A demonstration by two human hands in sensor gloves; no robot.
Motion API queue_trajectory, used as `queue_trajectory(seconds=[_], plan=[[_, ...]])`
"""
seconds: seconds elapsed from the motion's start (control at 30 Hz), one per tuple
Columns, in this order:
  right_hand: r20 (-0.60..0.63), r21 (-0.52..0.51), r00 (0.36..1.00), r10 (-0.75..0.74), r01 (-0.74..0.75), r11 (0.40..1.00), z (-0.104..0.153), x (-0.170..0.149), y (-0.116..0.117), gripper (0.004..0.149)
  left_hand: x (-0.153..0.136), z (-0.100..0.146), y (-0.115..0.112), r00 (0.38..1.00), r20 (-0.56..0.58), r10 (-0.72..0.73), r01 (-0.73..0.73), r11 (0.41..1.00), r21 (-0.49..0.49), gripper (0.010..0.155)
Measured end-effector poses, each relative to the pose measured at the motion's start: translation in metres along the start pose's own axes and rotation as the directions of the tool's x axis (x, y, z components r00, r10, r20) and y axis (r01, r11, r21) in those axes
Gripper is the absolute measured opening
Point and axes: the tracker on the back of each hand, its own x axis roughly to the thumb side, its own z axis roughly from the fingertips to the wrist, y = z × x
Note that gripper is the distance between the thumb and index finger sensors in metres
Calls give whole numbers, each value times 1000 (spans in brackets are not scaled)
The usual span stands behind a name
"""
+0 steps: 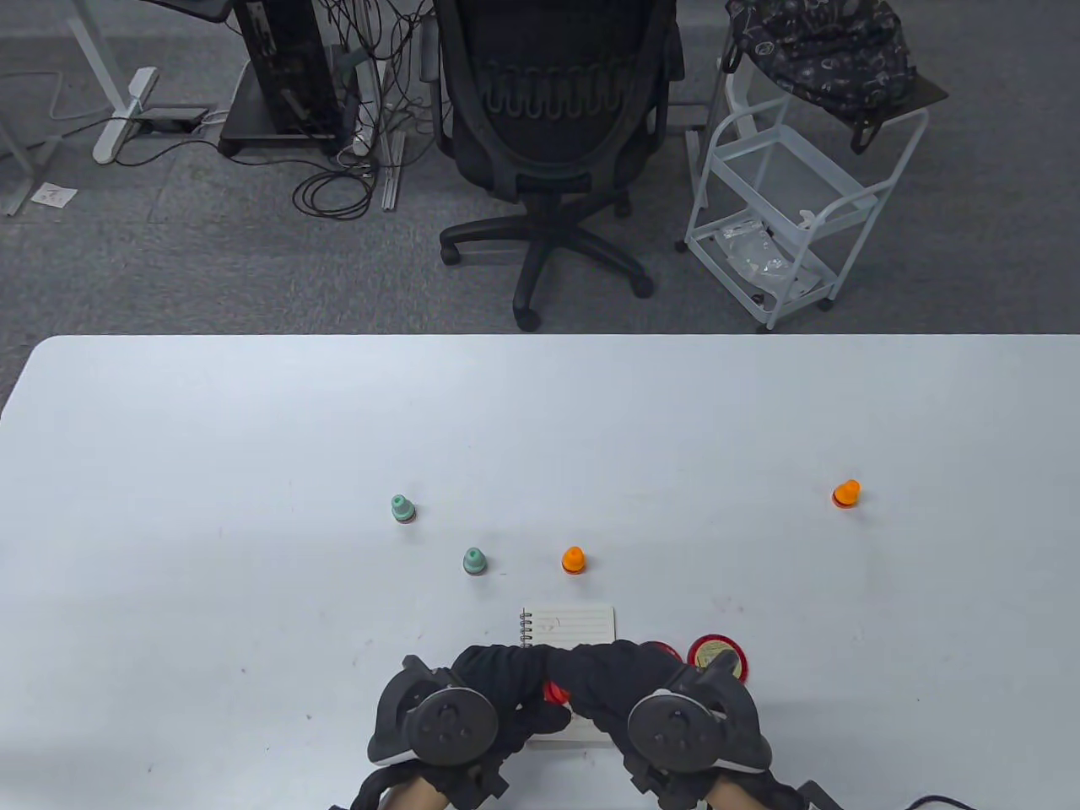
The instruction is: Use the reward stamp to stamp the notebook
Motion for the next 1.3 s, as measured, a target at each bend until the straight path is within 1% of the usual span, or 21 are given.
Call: queue_trajectory(seconds=[0.13, 0.27, 0.4, 0.47, 0.53, 0.6, 0.63, 0.7, 0.8, 0.87, 0.9, 0.97, 1.0, 1.07, 1.13, 1.23, 1.3], plan=[[-17, -5, 1000, -11, 11, 1000, 0, -2, -1, 48, 0, 1, 1, 1000, 14, -2, 1, 1000, 26, 69], [-43, -48, 997, -65, 62, 997, 1, -7, -3, 49, 0, 3, 4, 998, 28, -50, 49, 999, 21, 80], [-57, -86, 996, -64, 59, 995, 1, -15, -11, 49, -8, 8, 14, 994, -7, -110, 110, 994, 29, 84], [-70, -113, 996, -48, 39, 993, 1, -22, -18, 49, -16, 12, 19, 988, -30, -151, 152, 988, 28, 82], [-94, -148, 995, -32, 18, 989, 3, -31, -30, 49, -25, 17, 23, 974, -49, -221, 221, 975, 4, 81], [-88, -176, 996, -18, 2, 984, 6, -34, -40, 49, -32, 21, 27, 954, -56, -296, 295, 955, -23, 79], [-79, -193, 997, 14, -29, 981, 9, -34, -48, 49, -35, 23, 30, 935, -60, -349, 347, 937, -44, 79], [-77, -220, 992, 98, -112, 969, 14, -38, -60, 48, -41, 26, 37, 908, -76, -411, 406, 911, -75, 79], [-122, -210, 976, 182, -205, 956, 18, -56, -73, 48, -52, 29, 45, 888, -99, -449, 442, 893, -87, 78], [-205, -175, 953, 223, -259, 950, 23, -80, -82, 48, -59, 30, 47, 877, -129, -463, 452, 886, -106, 78], [-230, -174, 947, 224, -266, 948, 25, -90, -85, 48, -62, 30, 47, 872, -135, -470, 457, 882, -117, 78], [-329, -170, 921, 207, -274, 947, 36, -118, -91, 48, -68, 32, 47, 858, -148, -493, 473, 868, -149, 79], [-360, -178, 914, 189, -267, 947, 41, -129, -92, 48, -69, 32, 47, 853, -154, -498, 476, 865, -161, 79], [-435, -137, 886, 158, -239, 961, 51, -153, -93, 48, -74, 32, 47, 846, -170, -505, 474, 859, -192, 80], [-474, -121, 864, 171, -257, 959, 60, -164, -92, 48, -76, 32, 47, 838, -192, -511, 469, 854, -226, 81], [-512, -40, 814, 275, -343, 939, 63, -168, -92, 48, -75, 32, 48, 821, -190, -538, 494, 837, -234, 81], [-528, 1, 772, 355, -417, 909, 64, -173, -92, 48, -74, 35, 48, 818, -200, -539, 490, 836, -248, 80]])
